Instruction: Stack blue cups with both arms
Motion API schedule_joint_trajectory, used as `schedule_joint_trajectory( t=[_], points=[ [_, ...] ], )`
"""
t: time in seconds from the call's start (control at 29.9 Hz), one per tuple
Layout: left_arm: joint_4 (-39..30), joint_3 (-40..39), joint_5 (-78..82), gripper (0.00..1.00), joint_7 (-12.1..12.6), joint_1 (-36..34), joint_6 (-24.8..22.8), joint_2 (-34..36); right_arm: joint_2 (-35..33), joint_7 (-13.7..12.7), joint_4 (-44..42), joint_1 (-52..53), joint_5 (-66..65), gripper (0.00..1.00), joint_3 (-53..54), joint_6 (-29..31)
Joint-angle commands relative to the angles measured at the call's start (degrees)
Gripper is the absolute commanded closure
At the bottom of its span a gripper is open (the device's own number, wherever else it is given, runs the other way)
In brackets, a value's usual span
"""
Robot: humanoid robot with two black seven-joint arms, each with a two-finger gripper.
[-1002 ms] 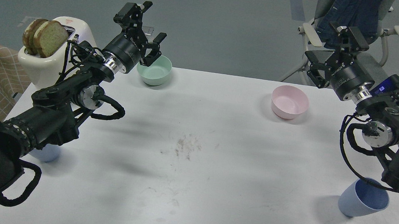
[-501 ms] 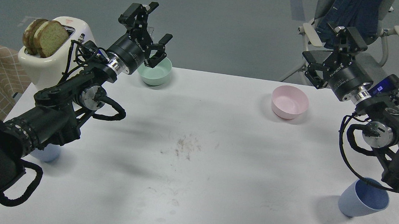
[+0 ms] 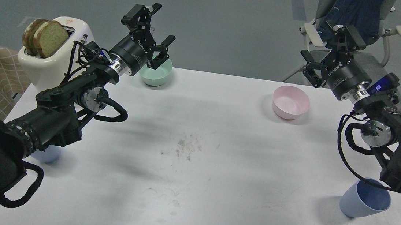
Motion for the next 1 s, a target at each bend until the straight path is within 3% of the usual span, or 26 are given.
schedule_joint_trajectory(
  t=[0.0,0.33,0.47,0.7,0.84,0.97],
  points=[
    [0.0,0.1,0.0,0.02,0.0,0.0,0.0,0.0,0.4,0.0,0.0,0.0,0.0,0.0,0.0,0.0],
    [-0.5,0.1,0.3,0.02,0.0,-0.1,0.2,0.4,0.6,0.0,-0.1,-0.1,-0.1,0.0,0.0,0.0],
    [-4.0,0.3,7.3,0.02,0.0,-2.4,0.2,4.8,0.5,0.0,-0.1,0.0,-0.1,0.0,0.0,0.0],
    [-23.8,0.2,24.2,0.03,0.0,-3.3,0.2,24.2,0.1,0.0,-0.1,-0.1,-0.1,0.0,0.0,0.0],
    [-38.0,0.4,38.8,0.03,0.0,-2.0,0.2,41.2,0.0,0.0,0.0,-0.2,-0.1,0.0,0.0,0.0],
    [-47.7,0.5,52.6,0.03,0.0,1.2,0.2,55.2,0.0,0.0,0.1,0.0,-0.1,0.0,0.0,0.0]
  ],
)
